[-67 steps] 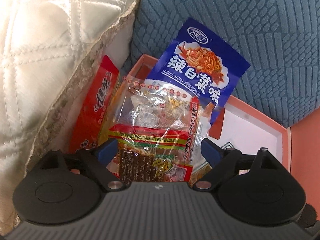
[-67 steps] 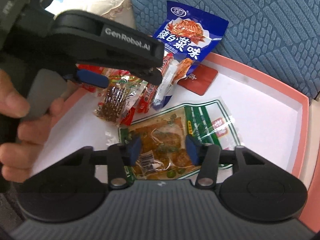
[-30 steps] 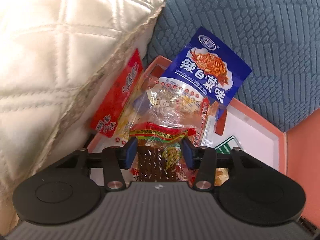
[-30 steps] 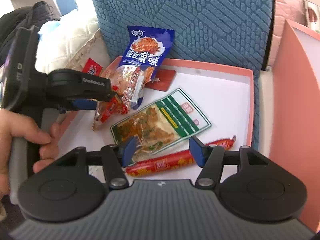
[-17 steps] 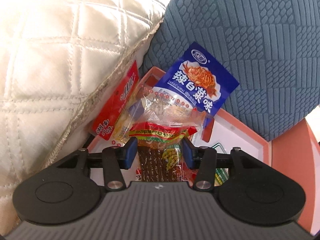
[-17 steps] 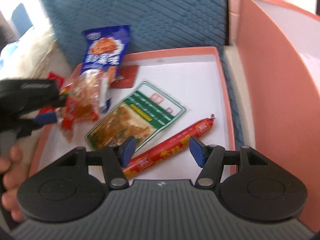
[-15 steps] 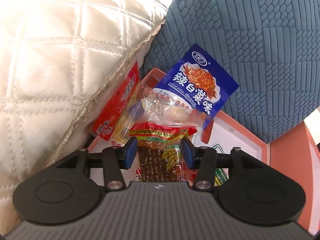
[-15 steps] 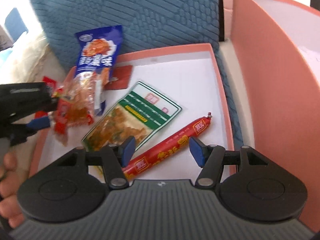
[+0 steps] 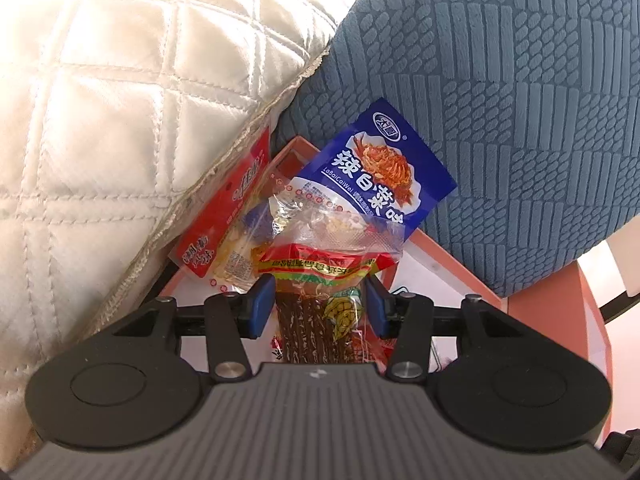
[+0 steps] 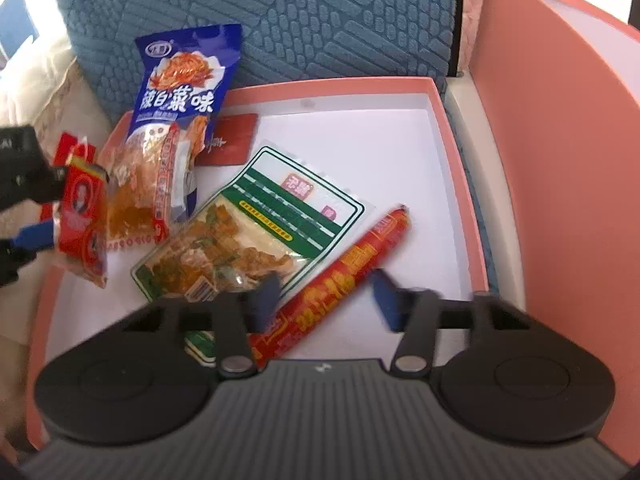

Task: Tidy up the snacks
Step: 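Close the right gripper on the red sausage, then lift the strip pack with the left gripper while the right gripper carries the sausage to the pink box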

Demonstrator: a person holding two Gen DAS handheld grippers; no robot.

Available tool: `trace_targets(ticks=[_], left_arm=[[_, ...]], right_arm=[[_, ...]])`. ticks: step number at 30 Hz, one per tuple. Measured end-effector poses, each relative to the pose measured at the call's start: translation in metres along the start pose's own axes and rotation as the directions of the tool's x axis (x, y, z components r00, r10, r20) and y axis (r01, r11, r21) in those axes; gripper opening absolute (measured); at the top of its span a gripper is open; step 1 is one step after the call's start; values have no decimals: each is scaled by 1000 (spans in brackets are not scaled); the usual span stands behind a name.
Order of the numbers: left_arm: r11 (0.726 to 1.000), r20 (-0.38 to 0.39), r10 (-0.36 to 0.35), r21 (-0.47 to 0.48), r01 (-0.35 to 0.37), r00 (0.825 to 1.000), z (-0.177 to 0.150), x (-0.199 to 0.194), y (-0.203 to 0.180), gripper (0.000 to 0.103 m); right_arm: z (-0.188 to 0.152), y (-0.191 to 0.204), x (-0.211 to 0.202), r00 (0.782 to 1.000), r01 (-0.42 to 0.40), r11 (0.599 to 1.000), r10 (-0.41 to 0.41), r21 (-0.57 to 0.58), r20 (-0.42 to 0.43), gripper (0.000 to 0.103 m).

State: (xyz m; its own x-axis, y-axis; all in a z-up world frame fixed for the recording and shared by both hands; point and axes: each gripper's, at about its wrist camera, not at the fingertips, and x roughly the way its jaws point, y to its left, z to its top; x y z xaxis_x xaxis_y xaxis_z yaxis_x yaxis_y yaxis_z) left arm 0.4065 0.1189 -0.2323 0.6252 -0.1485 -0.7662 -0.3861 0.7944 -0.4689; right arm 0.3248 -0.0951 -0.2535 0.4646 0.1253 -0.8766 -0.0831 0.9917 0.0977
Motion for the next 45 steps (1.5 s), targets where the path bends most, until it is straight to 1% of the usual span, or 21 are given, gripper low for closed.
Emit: trace_targets(ticks=[3,6,9,14,17,19,23,26,28,31,35,41,45], left_arm=[[1000,-6,-19,-2,18,1000,0,-1,-2,54],[1000,-11,-26,12,26,1000,-2,0,-5,54],[999,-15,-36,22,36,999,-4,0,-7,54],[999,-16,-36,37,37,999,-7,-3,-6,54],[994,-7,-21,103,22,1000,-10,-8,-12,54],[992,5,-14,123,13,1000,-11,-12,-14,54],[990,-13,-22,142,24,1000,-16,-12,-19,54],[987,-6,-29,159,29,1000,-20,-15,-23,54],[983,-13,-53,175,55,998,-22,-18,-26,54],[975,-4,-41,218,41,999,-28,-24,-31,54],[977,-13,-58,206,59,998,-31,-32,-32,54],[973,-11,-68,220,69,998,-39,-49,-49,54],[963,-6,-77,257,76,997,-46,-59,-70,54]], right_arm=[[1,3,0,1000,-6,1000,6,-27,-22,28],[3,6,0,999,-10,998,8,-56,-42,26],[2,8,-7,999,1,995,-4,-99,-33,25],[1,10,-19,999,-5,991,0,-137,-34,24],[1,7,-27,1000,-12,992,8,-123,-27,24],[3,5,-33,999,-28,993,25,-117,-23,24],[6,6,-48,999,-53,987,54,-148,0,24],[9,5,-55,997,-79,984,80,-161,-3,24],[10,3,-60,995,-102,980,102,-173,-11,24],[10,2,-66,992,-126,973,123,-194,-27,24],[9,-7,-76,991,-133,967,130,-216,-28,24],[17,-22,-96,987,-157,962,158,-223,-13,24],[24,-25,-108,986,-161,955,165,-250,-5,24]])
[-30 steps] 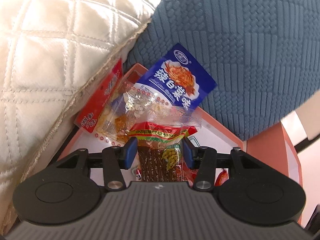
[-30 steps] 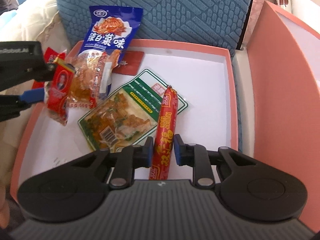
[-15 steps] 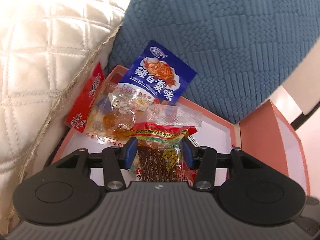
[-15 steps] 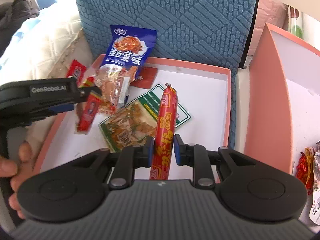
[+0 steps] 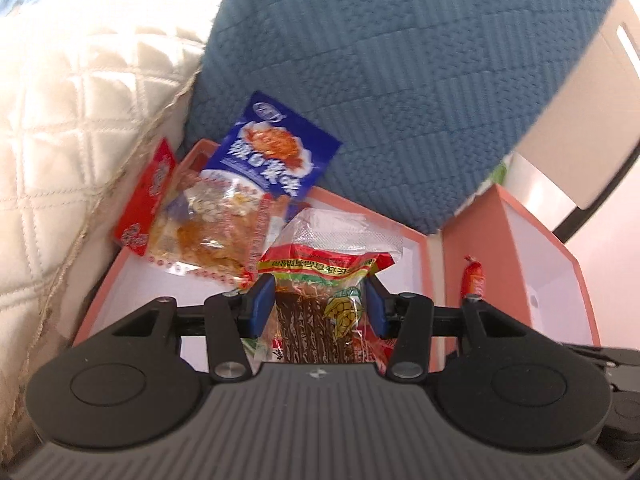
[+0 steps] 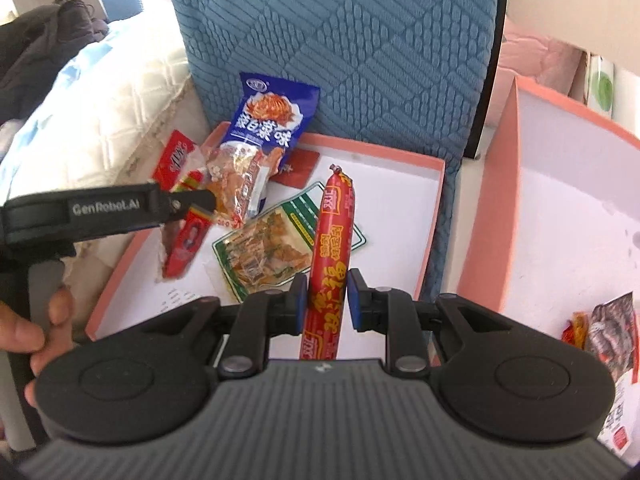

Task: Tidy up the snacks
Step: 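Lift the strip pack with the left gripper while the right gripper carries the sausage to the pink box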

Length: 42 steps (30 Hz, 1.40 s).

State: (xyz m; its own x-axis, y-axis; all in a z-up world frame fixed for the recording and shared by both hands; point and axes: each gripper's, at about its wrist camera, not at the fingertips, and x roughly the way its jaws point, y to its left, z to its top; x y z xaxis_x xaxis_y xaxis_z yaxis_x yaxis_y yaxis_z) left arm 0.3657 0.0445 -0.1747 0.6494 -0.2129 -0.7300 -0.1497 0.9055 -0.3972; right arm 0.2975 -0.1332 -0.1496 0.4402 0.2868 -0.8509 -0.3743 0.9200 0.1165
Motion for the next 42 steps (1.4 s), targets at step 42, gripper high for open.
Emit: trace_targets(ticks=[42], left_arm=[[975,122,-119,204,93,985,49,-94,-177,55]], right_arm=[[57,-90,-166,963,1,1000,-2,2,270,23]])
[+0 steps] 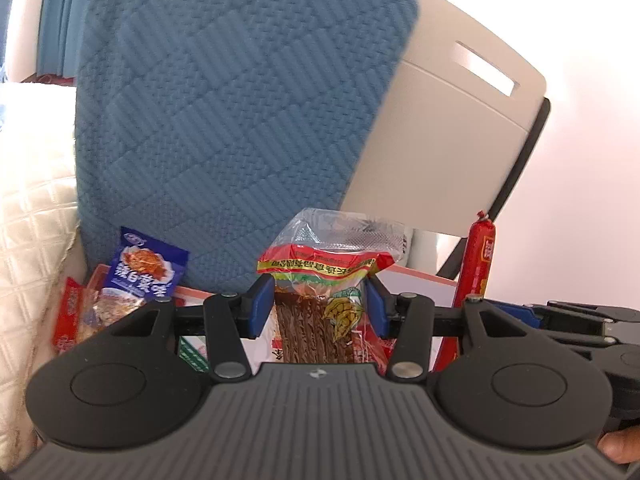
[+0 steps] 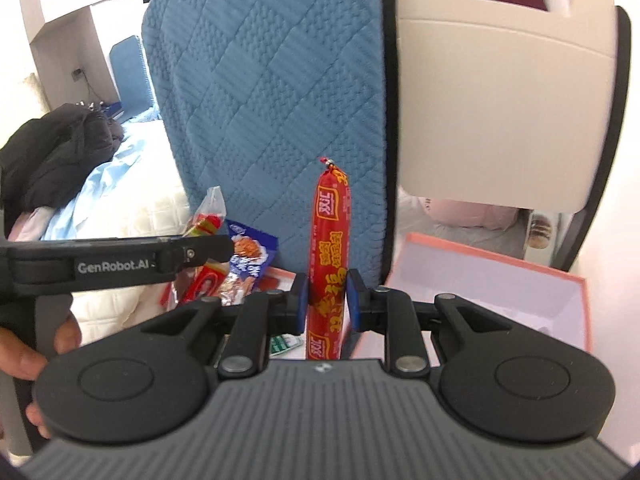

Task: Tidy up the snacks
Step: 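Lift the strip pack with the left gripper while the right gripper carries the sausage to the pink box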

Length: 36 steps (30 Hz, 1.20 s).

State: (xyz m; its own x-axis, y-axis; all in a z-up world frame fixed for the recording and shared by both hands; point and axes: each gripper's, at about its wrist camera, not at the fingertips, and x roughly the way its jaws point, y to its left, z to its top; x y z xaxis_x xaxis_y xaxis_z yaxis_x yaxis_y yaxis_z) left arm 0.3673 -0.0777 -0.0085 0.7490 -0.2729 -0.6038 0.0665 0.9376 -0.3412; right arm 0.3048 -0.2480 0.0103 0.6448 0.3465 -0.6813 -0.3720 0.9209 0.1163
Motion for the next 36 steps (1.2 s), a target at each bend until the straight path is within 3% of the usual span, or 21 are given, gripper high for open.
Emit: trace_targets(ticks=[10,21,30,36], left_arm=[[998,-98,-51,24,54,994,-22,41,-55,55],[995,-261,-55,62,74,964,-76,105,-101,55],[996,-327,-41,64,66,944,-99,130,-108,55],[995,-328,-35,77,64,944,-101,132,-109,61]], right_arm=[[-26,-51,-3,998,48,999,-46,25,-51,23],[-74,-114,15,986,101,991,-89,83,-138,24],[-104,-144,33,980,104,983,-74,154,-186,24],[-110,-152,39,976,112,979,-76,169,-205,25]])
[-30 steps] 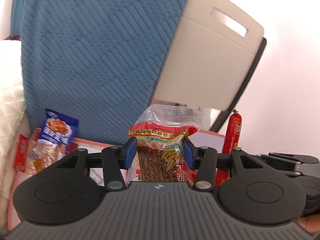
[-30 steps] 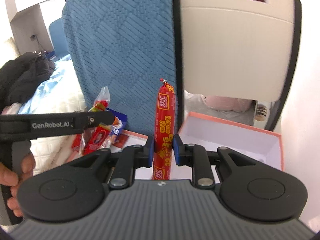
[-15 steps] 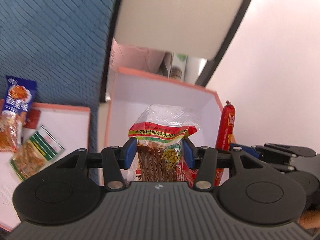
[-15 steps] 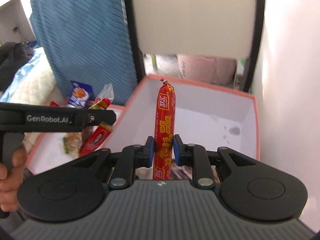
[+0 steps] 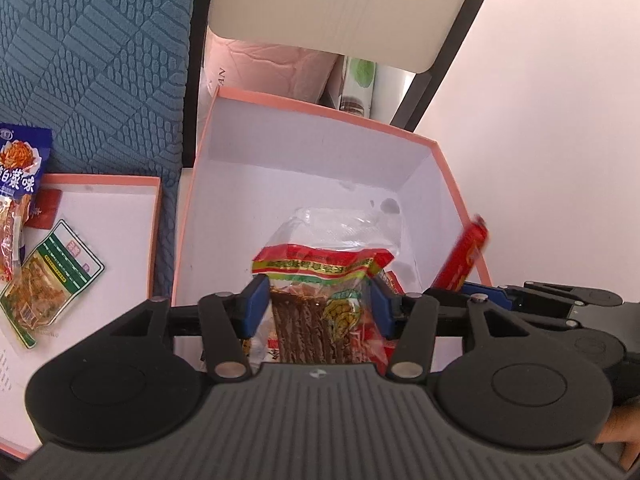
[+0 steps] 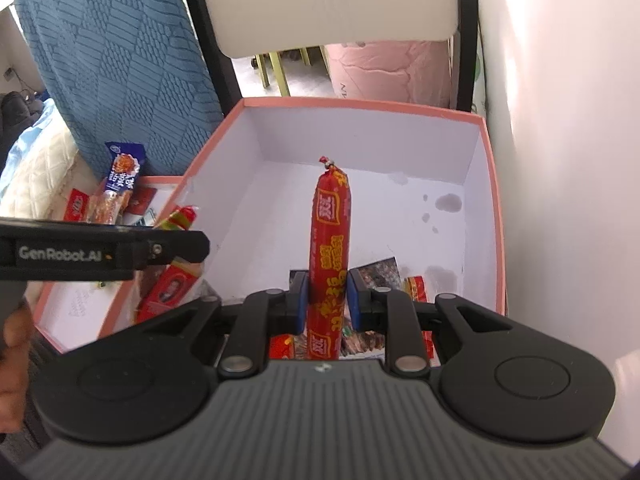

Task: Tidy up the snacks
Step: 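Lift the strip pack with the left gripper while the right gripper carries the sausage to the pink box, then open the left gripper over the pink box while the right gripper releases the red sausage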

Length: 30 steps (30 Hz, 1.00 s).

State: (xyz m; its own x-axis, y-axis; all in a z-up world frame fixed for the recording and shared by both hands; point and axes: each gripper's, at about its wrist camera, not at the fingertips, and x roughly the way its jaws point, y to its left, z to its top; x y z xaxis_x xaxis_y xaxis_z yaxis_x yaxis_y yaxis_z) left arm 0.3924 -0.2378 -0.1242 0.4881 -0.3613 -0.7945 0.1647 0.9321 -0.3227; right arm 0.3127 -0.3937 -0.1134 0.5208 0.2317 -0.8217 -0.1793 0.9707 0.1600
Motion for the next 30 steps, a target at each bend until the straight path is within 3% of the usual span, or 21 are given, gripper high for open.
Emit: trace_targets(ticks=[5,6,8,16,25,30], left_arm=[[1000,13,-19,-1,19,1000,4,-7,3,72],[1000,21,-10,2,10,1000,5,-10,4,73],[1000,31,-6,2,6,999,4,-16,6,73],[1000,115,-9,17,7,993,-3,-55,16,73],[999,250,39,27,-47,967,-19,-100,38,73],[996,282,72,22,-81,957,-30,-110,53,73]], right_arm=[[2,-3,1,1000,28,1000,-28,5,1,29],[3,-4,-1,999,37,999,-37,4,7,44],[3,-4,-6,998,55,999,-55,1,27,65],[7,6,-28,994,43,999,-44,11,104,65],[-2,35,-55,978,4,1000,-3,-6,210,65],[-12,55,-62,967,-22,999,32,-40,252,66]])
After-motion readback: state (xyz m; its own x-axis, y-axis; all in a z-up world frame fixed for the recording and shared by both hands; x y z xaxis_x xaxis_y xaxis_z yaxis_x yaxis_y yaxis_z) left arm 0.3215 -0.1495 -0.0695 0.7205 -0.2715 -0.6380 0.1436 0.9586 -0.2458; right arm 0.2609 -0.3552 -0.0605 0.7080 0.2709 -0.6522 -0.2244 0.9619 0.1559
